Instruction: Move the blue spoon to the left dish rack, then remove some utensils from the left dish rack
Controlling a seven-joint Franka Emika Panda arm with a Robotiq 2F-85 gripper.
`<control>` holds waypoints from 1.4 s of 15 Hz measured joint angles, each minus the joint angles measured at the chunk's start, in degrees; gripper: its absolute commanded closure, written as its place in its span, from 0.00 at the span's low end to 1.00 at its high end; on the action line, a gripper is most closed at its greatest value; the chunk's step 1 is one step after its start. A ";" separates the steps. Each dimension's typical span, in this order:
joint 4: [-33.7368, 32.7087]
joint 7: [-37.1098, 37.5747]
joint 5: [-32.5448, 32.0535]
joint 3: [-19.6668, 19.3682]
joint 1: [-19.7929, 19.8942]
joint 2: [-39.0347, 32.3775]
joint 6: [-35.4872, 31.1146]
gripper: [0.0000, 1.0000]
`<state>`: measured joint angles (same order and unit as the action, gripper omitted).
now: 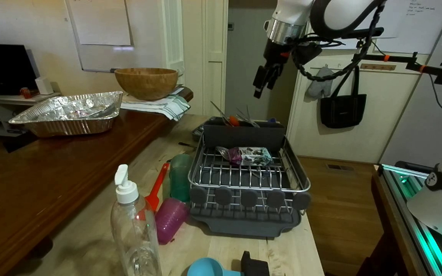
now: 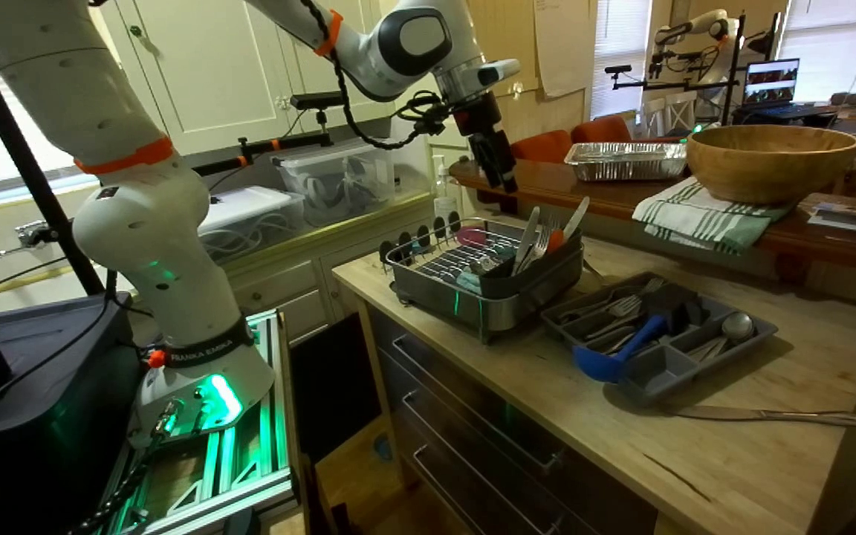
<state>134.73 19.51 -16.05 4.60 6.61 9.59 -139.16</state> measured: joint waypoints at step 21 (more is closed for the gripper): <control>-41.32 -24.00 9.22 -11.76 3.57 -32.58 29.95 0.00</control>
<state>93.42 -4.49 -6.83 -7.17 10.17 -22.98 -109.21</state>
